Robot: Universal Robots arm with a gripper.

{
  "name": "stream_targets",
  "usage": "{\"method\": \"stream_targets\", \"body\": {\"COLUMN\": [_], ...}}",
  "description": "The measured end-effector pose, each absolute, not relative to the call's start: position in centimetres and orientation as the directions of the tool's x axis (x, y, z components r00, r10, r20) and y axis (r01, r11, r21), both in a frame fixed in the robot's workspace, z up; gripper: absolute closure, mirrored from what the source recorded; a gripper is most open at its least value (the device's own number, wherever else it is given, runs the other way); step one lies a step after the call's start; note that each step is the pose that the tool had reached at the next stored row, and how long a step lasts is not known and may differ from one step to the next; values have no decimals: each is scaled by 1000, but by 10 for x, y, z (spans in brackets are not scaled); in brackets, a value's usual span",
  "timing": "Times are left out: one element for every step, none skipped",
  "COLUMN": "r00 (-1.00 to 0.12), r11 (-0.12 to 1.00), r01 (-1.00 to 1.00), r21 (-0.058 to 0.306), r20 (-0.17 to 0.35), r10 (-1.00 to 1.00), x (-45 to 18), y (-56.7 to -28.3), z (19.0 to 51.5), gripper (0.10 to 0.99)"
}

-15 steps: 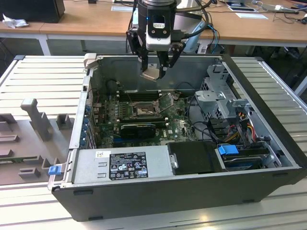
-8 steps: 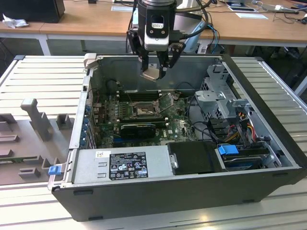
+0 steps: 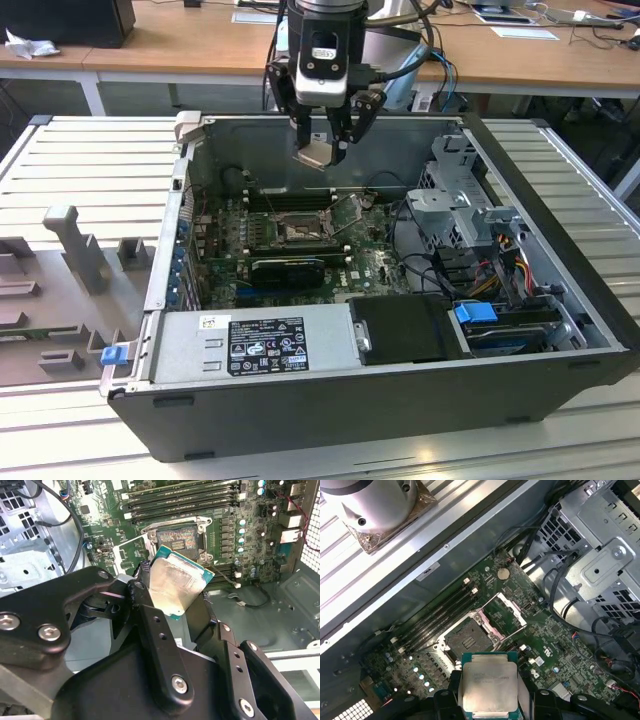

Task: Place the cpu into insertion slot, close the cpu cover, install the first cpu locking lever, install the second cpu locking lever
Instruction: 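Place the cpu into insertion slot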

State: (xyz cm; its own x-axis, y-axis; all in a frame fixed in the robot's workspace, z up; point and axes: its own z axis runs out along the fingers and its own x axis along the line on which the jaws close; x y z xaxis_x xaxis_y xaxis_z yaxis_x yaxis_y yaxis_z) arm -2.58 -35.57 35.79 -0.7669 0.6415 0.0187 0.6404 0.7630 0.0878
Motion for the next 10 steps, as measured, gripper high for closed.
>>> {"method": "stream_targets", "body": {"r00": [-764, -761, -755, -750, -744, -741, -738, -733, -728, -725], "r11": [760, 757, 751, 746, 740, 737, 734, 729, 725, 721], "r01": [644, 648, 655, 660, 666, 670, 674, 679, 684, 687], "r21": [88, 88, 88, 88, 88, 88, 88, 88, 88, 88], "r20": [19, 19, 19, 19, 19, 19, 19, 19, 19, 19], "r10": [645, 649, 656, 661, 668, 671, 675, 680, 685, 688], "x": [-26, -26, -26, -26, -26, -26, -26, -26, -26, -26], "y": [-356, -356, -356, -356, -356, -356, -356, -356, -356, -356], "z": [358, 358, 358, 358, 358, 358, 358, 358, 358, 358], "gripper": [557, 557, 557, 557, 557, 557, 557, 557, 557, 557]}}
